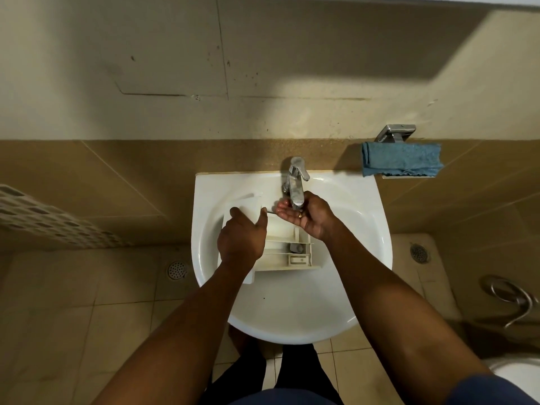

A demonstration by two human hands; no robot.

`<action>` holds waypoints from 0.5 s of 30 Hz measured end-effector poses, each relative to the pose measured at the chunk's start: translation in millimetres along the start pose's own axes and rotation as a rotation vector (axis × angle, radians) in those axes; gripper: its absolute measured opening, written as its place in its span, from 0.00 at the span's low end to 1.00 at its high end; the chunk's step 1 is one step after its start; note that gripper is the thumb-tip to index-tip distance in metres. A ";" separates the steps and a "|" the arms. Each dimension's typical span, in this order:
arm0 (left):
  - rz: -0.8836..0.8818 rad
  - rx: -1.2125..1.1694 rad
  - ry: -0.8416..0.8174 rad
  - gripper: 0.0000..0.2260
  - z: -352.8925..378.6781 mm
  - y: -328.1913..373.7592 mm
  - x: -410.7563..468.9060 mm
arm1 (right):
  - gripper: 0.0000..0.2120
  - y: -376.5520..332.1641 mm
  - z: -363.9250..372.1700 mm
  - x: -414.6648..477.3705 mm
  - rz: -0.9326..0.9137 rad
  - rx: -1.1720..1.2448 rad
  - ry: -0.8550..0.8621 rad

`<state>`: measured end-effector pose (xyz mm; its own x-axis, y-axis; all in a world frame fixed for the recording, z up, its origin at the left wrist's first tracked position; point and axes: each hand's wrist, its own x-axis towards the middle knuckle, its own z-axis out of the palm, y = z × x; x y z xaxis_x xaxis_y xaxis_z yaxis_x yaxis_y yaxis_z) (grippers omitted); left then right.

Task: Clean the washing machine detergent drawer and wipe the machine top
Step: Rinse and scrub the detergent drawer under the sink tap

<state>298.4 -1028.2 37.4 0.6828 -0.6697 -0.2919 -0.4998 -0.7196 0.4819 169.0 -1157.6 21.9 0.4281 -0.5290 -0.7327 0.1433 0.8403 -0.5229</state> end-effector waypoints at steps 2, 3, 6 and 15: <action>0.022 0.046 0.034 0.35 -1.0 3.7 -2.6 | 0.18 -1.1 -9.3 -2.7 0.011 -0.144 0.027; 0.027 0.064 0.044 0.37 -0.5 4.5 -3.2 | 0.18 -1.1 -14.0 -3.6 0.011 -0.245 0.050; 0.002 0.081 0.045 0.36 -0.4 6.1 -3.5 | 0.14 9.4 -22.9 0.5 0.005 -0.535 0.096; -0.017 -0.023 -0.003 0.30 0.3 0.6 0.0 | 0.11 12.2 -19.8 4.4 -0.015 -1.094 0.050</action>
<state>298.0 -1028.7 37.4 0.6895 -0.6583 -0.3021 -0.4763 -0.7263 0.4956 155.0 -1152.1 3.7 0.3931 -0.5630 -0.7270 -0.7322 0.2865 -0.6178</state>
